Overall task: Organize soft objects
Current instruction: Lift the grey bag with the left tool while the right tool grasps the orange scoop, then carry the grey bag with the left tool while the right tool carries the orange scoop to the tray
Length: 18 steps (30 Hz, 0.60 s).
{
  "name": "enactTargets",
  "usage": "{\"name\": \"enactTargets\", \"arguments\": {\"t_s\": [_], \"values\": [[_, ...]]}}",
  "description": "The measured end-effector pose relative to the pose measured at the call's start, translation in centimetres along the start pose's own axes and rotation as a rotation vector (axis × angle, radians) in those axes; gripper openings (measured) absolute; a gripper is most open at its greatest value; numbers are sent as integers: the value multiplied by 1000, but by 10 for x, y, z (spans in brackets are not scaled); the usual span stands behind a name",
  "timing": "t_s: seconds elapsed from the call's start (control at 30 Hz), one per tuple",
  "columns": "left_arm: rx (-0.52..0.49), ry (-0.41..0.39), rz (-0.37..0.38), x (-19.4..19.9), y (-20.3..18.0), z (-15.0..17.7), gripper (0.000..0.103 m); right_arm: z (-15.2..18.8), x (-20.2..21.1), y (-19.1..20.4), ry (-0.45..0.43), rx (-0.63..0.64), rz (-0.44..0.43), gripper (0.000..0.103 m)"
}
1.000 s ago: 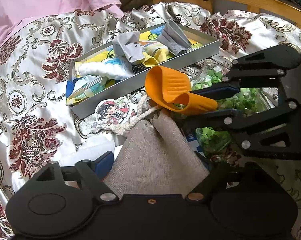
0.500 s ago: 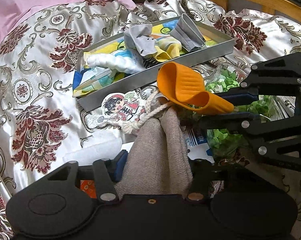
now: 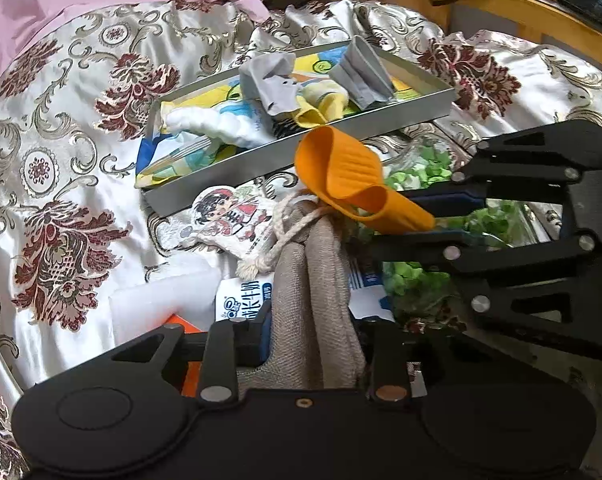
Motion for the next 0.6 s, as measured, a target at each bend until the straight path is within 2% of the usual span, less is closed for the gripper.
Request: {"name": "enactTargets", "arguments": {"t_s": [0.27, 0.6], "values": [[7, -12, -9, 9, -5, 3, 22, -2, 8, -1, -34, -6, 25, 15], [89, -92, 24, 29, 1, 15, 22, -5, 20, -16, -87, -59, 69, 13]]}}
Point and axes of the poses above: each gripper's, at about its wrist camera, not at the fingertips, and x roughly against the way its jaws point, y to its left, z to its underside, the point moved 1 cm from there along -x, roughly the way its jaws point, and after that the axes turned 14 degrees about y, right-handed, at the moved point
